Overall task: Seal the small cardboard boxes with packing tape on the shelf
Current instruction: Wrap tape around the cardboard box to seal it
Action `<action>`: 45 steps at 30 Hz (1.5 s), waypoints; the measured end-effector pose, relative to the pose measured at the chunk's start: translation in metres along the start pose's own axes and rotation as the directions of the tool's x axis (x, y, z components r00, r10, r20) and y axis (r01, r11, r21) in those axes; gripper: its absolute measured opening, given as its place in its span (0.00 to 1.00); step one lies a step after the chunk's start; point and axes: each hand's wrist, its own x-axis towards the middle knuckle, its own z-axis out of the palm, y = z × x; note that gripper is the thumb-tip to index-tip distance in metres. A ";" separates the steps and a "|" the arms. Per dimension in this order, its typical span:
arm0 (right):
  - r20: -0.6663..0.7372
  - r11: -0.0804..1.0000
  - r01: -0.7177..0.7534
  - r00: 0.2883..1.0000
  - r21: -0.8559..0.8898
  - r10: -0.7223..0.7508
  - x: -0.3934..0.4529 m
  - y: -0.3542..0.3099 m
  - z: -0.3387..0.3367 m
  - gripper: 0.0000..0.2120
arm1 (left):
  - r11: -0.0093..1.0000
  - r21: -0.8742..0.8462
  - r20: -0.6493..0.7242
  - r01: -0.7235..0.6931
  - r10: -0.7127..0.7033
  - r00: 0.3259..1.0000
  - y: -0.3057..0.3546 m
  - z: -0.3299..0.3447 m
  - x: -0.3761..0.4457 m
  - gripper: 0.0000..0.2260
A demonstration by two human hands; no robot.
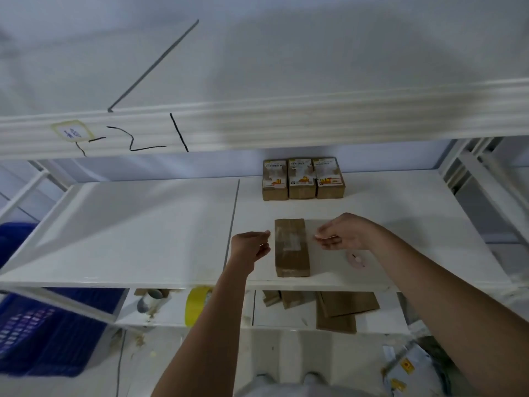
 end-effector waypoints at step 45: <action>-0.463 0.999 0.052 0.885 0.005 -0.044 0.032 0.030 0.026 0.07 | 0.956 0.168 -0.024 0.240 -0.239 0.971 0.003 -0.018 0.019 0.10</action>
